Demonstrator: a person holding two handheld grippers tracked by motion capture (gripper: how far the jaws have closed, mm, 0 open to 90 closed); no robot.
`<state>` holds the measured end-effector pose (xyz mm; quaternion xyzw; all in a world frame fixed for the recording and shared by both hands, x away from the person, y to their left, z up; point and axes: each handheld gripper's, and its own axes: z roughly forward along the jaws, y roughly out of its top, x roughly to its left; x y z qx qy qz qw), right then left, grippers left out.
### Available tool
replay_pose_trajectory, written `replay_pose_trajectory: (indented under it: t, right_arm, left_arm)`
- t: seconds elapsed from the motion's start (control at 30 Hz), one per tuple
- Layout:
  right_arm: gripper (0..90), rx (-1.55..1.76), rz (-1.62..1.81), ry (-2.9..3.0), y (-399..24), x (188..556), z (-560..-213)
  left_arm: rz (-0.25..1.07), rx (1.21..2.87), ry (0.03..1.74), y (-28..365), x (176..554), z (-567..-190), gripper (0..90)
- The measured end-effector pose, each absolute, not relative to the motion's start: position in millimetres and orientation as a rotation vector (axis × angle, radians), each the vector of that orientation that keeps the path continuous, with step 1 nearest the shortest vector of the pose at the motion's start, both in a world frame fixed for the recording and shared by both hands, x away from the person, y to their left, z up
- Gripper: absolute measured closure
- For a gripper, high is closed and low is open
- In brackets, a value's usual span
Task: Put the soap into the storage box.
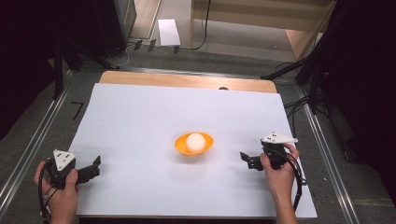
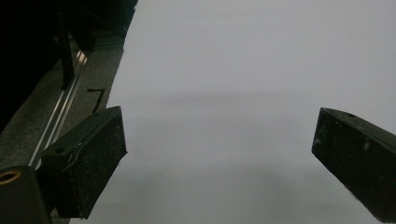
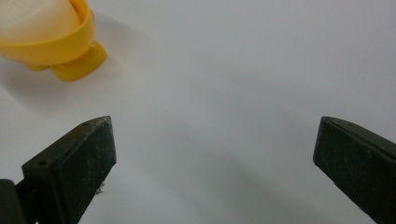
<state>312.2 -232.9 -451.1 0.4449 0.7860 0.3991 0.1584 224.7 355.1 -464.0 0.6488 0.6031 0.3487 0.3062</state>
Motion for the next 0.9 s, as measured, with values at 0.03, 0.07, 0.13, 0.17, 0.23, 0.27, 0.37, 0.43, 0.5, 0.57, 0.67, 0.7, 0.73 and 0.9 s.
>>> replay_pose_trajectory:
  t: [0.03, 0.07, 0.13, 0.17, 0.23, 0.27, 0.37, 0.43, 0.5, 0.57, 0.67, 0.7, 0.73, 0.9]
  right_arm:
    - [0.0, 1.280, 1.148, 2.238, -238, 309, -454]
    - [0.0, 1.289, 1.153, 2.225, -243, 306, -457]
    - [0.0, 1.306, 1.173, 2.196, -255, 300, -461]
    - [0.0, 1.312, 1.190, 2.178, -261, 297, -462]
    - [0.0, 1.337, 1.217, 2.140, -273, 289, -465]
    - [0.0, 1.350, 1.231, 2.120, -280, 285, -467]
    - [0.0, 1.394, 1.251, 2.046, -300, 270, -475]
    - [0.0, 1.426, 1.284, 2.002, -313, 260, -479]
    - [0.0, 1.452, 1.291, 1.949, -324, 250, -483]
    - [0.0, 1.483, 1.300, 1.890, -333, 241, -485]
    - [0.0, 1.509, 1.357, 1.818, -342, 234, -485]
    - [0.0, 1.520, 1.380, 1.803, -344, 234, -486]
    - [0.0, 1.522, 1.391, 1.794, -345, 234, -486]
    - [0.0, 1.528, 1.372, 1.780, -344, 235, -486]
  left_arm:
    - [0.923, 1.717, 1.596, 355, 225, -464, 3.3]
    - [0.923, 1.718, 1.596, 355, 225, -464, 3.3]
    - [0.924, 1.719, 1.597, 355, 225, -464, 3.3]
    - [0.924, 1.718, 1.596, 355, 225, -464, 3.3]
    - [0.923, 1.717, 1.596, 355, 225, -464, 3.3]
    - [0.923, 1.716, 1.597, 355, 225, -464, 3.3]
    - [0.923, 1.716, 1.596, 355, 225, -464, 3.3]
    - [0.923, 1.718, 1.595, 355, 225, -464, 3.3]
    - [0.923, 1.718, 1.595, 355, 225, -464, 3.3]
    - [0.922, 1.717, 1.595, 355, 225, -464, 3.3]
    - [0.922, 1.721, 1.600, 355, 225, -464, 3.3]
    - [0.921, 1.721, 1.599, 355, 225, -464, 3.3]
    - [0.920, 1.720, 1.599, 355, 225, -464, 3.3]
    - [0.918, 1.718, 1.602, 355, 225, -464, 3.3]
